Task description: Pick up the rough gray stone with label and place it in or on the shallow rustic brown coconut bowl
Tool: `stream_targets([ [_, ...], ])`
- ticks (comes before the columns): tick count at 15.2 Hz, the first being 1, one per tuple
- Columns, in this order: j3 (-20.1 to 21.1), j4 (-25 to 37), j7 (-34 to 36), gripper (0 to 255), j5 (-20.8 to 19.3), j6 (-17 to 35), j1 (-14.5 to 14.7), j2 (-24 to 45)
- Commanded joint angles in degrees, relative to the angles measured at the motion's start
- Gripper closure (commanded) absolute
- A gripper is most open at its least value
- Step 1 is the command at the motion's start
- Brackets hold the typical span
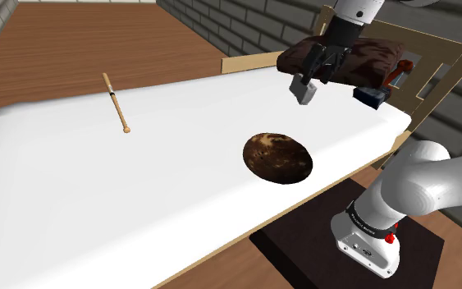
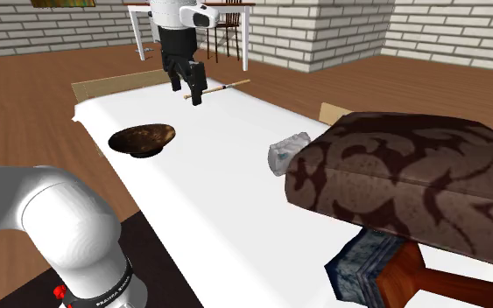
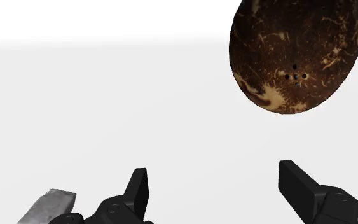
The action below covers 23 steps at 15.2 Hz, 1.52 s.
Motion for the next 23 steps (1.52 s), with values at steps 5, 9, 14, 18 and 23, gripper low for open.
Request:
stream_targets([
  [5,-4.1,0.9,-4.9,0,-2.5,3.1,-1.3,4.8],
  [9,-8.2,3.0,-9.7,0,-4.3,6.0,-2.4,10.4],
  [14,-13.1,7.0,-15.7,0,-5.5,9.3,-3.3,18.5],
  [18,-16.9,11.5,-20.6,0,-5.3,11.4,-3.8,25.7],
  [23,-21.2,18.7,-27.1,0,-3.2,13.0,-4.5,35.6],
])
